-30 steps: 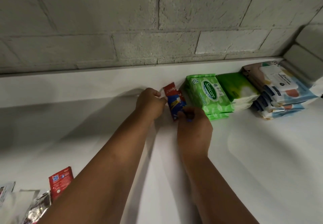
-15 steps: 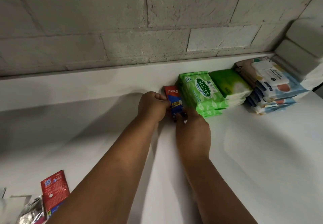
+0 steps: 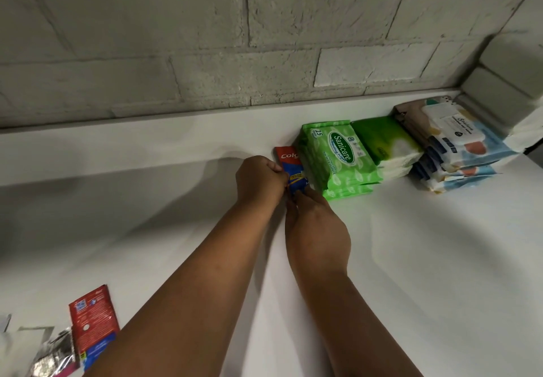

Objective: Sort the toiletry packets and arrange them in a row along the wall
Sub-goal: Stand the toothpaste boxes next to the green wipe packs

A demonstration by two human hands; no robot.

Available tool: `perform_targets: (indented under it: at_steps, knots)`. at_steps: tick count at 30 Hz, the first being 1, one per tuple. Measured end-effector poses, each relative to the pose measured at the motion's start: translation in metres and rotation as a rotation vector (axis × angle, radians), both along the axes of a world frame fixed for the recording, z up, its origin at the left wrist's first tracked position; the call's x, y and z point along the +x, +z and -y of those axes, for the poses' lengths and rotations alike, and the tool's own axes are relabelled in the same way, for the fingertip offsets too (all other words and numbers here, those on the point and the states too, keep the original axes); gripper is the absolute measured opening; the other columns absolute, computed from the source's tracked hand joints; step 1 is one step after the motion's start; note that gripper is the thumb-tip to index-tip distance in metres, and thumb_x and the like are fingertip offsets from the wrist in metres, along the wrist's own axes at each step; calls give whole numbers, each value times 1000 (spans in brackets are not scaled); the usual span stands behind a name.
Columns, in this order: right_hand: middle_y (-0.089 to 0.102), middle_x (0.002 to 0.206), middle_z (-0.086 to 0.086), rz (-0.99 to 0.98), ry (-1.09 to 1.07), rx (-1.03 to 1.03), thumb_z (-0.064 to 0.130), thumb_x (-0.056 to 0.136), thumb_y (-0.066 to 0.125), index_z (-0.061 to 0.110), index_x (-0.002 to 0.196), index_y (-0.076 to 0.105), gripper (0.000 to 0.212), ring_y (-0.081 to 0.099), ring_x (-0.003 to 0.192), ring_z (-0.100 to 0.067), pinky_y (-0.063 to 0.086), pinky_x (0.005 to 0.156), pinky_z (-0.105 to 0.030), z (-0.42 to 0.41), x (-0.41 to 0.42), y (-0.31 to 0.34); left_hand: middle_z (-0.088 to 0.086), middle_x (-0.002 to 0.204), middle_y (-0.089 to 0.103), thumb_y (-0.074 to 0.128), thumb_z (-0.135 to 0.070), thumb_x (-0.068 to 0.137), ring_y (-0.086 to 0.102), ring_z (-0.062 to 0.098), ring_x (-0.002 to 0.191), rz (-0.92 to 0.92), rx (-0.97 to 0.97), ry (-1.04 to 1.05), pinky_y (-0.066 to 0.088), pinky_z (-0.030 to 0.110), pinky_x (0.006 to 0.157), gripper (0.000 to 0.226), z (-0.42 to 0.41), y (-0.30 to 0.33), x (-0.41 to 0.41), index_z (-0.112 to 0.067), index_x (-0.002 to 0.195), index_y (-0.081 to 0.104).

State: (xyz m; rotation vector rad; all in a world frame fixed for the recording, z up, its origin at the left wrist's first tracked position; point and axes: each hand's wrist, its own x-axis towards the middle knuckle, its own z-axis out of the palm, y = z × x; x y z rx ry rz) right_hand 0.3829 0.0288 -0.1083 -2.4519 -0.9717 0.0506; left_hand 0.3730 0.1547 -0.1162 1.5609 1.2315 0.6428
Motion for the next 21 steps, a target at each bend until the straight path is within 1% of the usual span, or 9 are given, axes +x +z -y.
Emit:
perform_targets:
  at_steps: [3, 5, 8, 10, 13, 15, 17, 19, 21]
  knots:
    - [56, 134, 7, 6, 3, 22, 27, 101, 41, 26, 116, 64, 27, 65, 98, -22, 46, 69, -28, 0, 0, 0, 10, 73, 73, 74, -11, 70, 72, 26, 74, -44, 14, -11, 60, 41, 77, 10, 0, 6, -1, -17, 65, 68]
    - [56, 134, 6, 0, 4, 26, 28, 101, 41, 25, 117, 63, 27, 64, 99, -22, 47, 70, -28, 0, 0, 2, 11, 70, 73, 76, -17, 72, 72, 26, 71, -72, 37, -28, 60, 40, 75, 8, 2, 11, -4, -13, 67, 71]
    - [56, 133, 1, -17, 1, 43, 32, 99, 44, 21, 119, 61, 28, 64, 98, -27, 49, 72, -32, 3, -3, 12, 10, 66, 72, 71, -33, 81, 71, 24, 66, -133, 108, -69, 58, 38, 74, 29, 7, 25, -18, -8, 66, 72]
    - [55, 133, -4, -21, 17, 43, 35, 97, 47, 18, 122, 60, 33, 63, 101, -29, 49, 76, -33, 7, -6, 21, 8, 64, 72, 65, -37, 86, 71, 21, 64, -146, 107, -69, 58, 37, 74, 36, 12, 40, -34, -9, 64, 68]
    - [60, 124, -3, -99, 58, 52, 40, 95, 51, 19, 119, 63, 34, 61, 106, -23, 47, 82, -30, 10, -21, 33, 14, 70, 72, 60, -37, 89, 72, 27, 68, -140, 105, -54, 60, 42, 73, 40, 20, 60, -77, -1, 72, 67]
    - [65, 113, 0, -165, 110, 59, 42, 93, 53, 21, 110, 67, 30, 62, 102, -20, 47, 81, -29, 13, -39, 35, 22, 80, 70, 57, -38, 88, 70, 34, 75, -182, 156, -41, 59, 46, 74, 46, 25, 67, -112, 6, 82, 66]
    - [68, 104, 0, -215, 173, 48, 42, 92, 54, 20, 102, 68, 28, 63, 96, -20, 49, 79, -29, 16, -64, 35, 24, 83, 67, 56, -38, 88, 68, 37, 80, -222, 180, -28, 58, 47, 75, 40, 31, 70, -152, -1, 80, 67]
    - [69, 98, 1, -283, 214, 33, 40, 91, 56, 18, 98, 69, 26, 64, 92, -20, 51, 78, -29, 19, -85, 33, 12, 76, 66, 59, -36, 88, 67, 35, 79, -255, 185, -15, 58, 45, 73, 27, 36, 67, -183, -12, 75, 64]
    - [71, 91, 1, -349, 260, 27, 38, 89, 59, 18, 93, 69, 23, 65, 88, -19, 52, 77, -29, 22, -110, 34, 2, 79, 68, 64, -32, 87, 66, 26, 80, -259, 173, 47, 56, 37, 72, 19, 42, 63, -218, -16, 78, 66]
